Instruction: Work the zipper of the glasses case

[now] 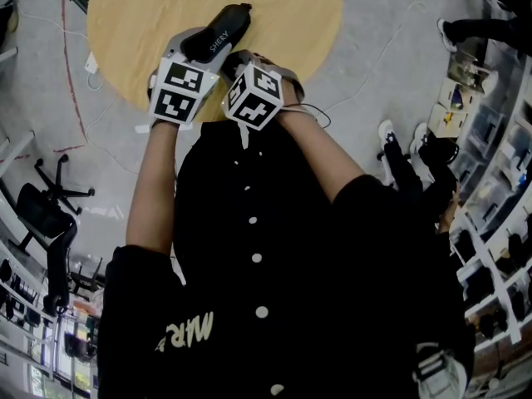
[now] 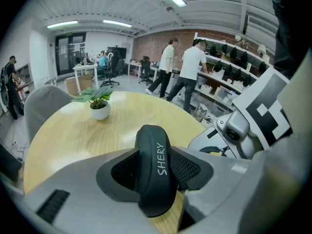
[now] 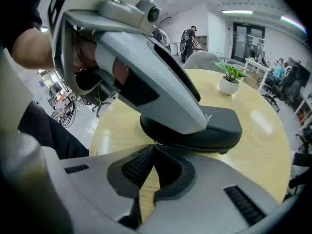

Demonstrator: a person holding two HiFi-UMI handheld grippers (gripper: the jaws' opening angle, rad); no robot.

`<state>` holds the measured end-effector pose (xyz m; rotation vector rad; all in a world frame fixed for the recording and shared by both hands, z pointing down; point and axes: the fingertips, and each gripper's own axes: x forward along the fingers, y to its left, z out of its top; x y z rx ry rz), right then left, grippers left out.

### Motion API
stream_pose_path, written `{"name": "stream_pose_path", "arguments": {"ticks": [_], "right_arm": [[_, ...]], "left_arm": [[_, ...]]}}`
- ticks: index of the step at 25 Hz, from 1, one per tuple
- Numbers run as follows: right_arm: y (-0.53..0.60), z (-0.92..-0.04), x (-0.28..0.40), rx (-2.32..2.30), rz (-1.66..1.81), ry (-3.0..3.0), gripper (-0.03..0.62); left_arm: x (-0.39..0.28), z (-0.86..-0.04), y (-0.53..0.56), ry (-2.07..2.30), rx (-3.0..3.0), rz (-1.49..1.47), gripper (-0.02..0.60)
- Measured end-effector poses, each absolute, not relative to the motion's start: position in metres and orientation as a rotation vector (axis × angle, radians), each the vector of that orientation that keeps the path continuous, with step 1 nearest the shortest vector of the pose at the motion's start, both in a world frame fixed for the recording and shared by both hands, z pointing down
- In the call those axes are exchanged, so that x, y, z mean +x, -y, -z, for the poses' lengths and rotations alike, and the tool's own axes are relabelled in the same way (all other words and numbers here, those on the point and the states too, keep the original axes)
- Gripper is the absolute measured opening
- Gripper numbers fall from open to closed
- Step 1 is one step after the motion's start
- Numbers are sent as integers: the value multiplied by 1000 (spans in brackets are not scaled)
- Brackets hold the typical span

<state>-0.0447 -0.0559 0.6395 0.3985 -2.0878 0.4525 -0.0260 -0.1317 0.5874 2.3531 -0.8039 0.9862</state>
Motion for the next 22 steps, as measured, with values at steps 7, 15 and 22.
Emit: {"name": "stream_pose_path", "arguments": {"ticks": [7, 15, 22], "right_arm": [[51, -642, -59, 403, -467, 2103, 6], [46, -641, -68, 405, -467, 2109, 8], [48, -640, -63, 445, -481, 2113, 11]], "left_arm": [[-27, -588, 132, 794, 2348, -978, 193], [-27, -589, 133, 786, 2347, -974, 192], [-25, -587, 133, 794, 2348, -954, 193]]}}
